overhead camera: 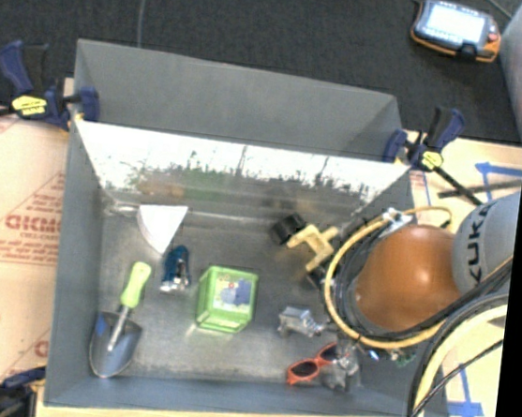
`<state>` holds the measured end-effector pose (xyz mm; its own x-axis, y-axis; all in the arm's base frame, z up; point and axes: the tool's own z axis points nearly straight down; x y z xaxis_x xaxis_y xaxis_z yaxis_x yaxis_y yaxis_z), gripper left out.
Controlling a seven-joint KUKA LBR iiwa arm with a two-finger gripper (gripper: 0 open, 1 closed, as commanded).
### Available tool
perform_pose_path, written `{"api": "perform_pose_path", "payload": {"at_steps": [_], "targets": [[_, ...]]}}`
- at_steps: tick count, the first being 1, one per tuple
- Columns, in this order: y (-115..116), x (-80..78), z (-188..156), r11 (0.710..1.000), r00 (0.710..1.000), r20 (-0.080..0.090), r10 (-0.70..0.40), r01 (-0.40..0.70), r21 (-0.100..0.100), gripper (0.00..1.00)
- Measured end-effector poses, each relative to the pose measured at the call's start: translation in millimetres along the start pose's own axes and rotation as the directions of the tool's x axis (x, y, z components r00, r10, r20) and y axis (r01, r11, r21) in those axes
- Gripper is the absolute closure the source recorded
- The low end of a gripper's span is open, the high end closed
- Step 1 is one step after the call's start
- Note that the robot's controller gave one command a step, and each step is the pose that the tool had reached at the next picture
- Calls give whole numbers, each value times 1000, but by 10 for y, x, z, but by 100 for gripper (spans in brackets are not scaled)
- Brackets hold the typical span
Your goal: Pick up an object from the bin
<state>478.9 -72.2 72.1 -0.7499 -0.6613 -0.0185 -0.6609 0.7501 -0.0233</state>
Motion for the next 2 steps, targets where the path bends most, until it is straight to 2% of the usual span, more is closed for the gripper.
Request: {"api": "perform_pose_path", "payload": {"at_steps": [1,2], "targets": [[-89,53,19,999,999,-17,-40,39,-17,100],[-88,53,17,999,999,-17,-41,41,-17,100]]}}
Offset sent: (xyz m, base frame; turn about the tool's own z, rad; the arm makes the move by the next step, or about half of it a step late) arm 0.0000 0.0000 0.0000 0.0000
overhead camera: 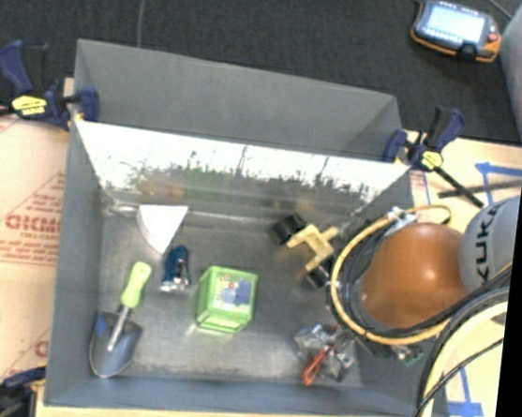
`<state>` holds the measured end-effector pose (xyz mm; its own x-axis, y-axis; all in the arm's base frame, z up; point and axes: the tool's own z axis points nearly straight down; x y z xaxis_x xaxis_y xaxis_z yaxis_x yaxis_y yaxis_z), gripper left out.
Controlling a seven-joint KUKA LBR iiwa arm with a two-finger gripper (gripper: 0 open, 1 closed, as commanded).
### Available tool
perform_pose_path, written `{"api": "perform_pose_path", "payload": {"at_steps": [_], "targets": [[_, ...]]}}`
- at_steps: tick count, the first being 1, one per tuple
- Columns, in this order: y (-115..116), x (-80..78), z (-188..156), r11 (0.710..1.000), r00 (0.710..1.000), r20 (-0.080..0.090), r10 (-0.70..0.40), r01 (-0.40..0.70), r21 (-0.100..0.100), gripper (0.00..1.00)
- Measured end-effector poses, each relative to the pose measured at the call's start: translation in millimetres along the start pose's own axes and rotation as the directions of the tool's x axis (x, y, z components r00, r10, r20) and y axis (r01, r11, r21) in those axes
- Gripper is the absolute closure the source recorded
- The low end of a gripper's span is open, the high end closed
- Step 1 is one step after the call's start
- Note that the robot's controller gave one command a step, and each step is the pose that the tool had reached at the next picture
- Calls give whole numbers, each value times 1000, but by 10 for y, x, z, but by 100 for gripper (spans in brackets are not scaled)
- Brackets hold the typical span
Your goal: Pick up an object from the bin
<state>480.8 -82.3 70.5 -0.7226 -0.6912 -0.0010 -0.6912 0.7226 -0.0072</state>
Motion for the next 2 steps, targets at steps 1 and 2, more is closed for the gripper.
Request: {"api": "perform_pose_path", "payload": {"at_steps": [1,2], "targets": [[4,5,-131,1000,1000,-1,1,-1,-1,100],[8,9,-419,1000,1000,-3,4,-4,-4,100]]}}
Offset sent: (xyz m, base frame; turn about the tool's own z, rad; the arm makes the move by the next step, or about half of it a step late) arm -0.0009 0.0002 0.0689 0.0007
